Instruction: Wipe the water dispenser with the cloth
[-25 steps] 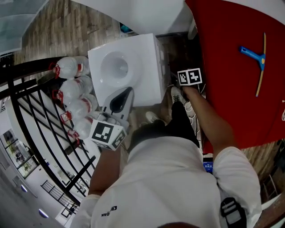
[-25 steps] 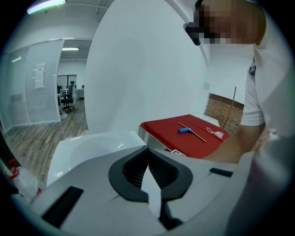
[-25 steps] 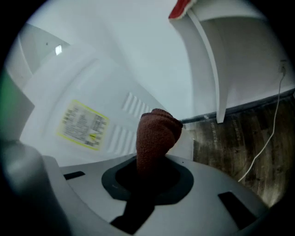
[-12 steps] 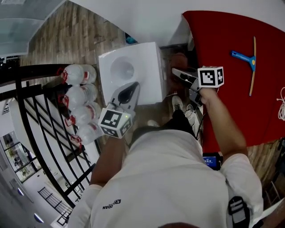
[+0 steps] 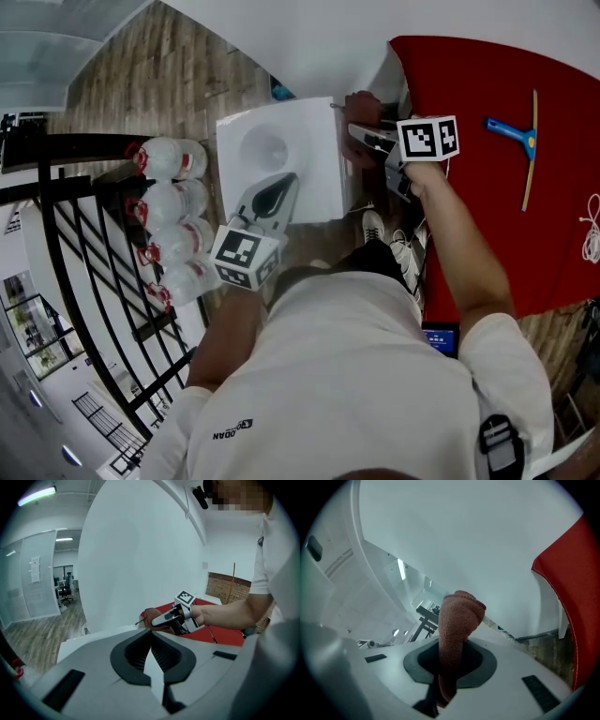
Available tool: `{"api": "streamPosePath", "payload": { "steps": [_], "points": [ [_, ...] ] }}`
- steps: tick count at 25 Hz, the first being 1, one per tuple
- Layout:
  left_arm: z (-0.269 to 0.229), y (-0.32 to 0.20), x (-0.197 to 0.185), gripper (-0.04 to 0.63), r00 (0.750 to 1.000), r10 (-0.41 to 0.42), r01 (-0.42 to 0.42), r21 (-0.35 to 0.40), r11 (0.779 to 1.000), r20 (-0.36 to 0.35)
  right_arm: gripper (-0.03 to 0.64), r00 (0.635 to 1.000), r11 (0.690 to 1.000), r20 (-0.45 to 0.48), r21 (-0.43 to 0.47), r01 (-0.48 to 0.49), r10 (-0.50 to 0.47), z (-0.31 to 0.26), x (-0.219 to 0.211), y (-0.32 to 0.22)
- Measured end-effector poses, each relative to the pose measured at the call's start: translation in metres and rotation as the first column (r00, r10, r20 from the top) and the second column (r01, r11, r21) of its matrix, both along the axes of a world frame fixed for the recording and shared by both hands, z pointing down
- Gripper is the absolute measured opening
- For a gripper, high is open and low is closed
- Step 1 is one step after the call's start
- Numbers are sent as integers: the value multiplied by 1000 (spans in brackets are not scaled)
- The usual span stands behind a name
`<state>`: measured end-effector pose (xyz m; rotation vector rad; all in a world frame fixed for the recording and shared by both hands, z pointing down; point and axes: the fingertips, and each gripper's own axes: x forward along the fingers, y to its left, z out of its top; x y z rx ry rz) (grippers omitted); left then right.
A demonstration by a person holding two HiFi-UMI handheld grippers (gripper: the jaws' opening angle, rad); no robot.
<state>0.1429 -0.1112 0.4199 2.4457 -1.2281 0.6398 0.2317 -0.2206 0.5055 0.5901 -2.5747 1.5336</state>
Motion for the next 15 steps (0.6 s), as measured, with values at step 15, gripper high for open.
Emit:
{"api": "streamPosePath", "payload": {
  "steps": [15],
  "points": [
    [5, -14, -2, -8, 999, -32, 32, -16, 999, -15, 54, 982, 995, -186, -97, 0, -18, 127, -11, -31]
  ]
}}
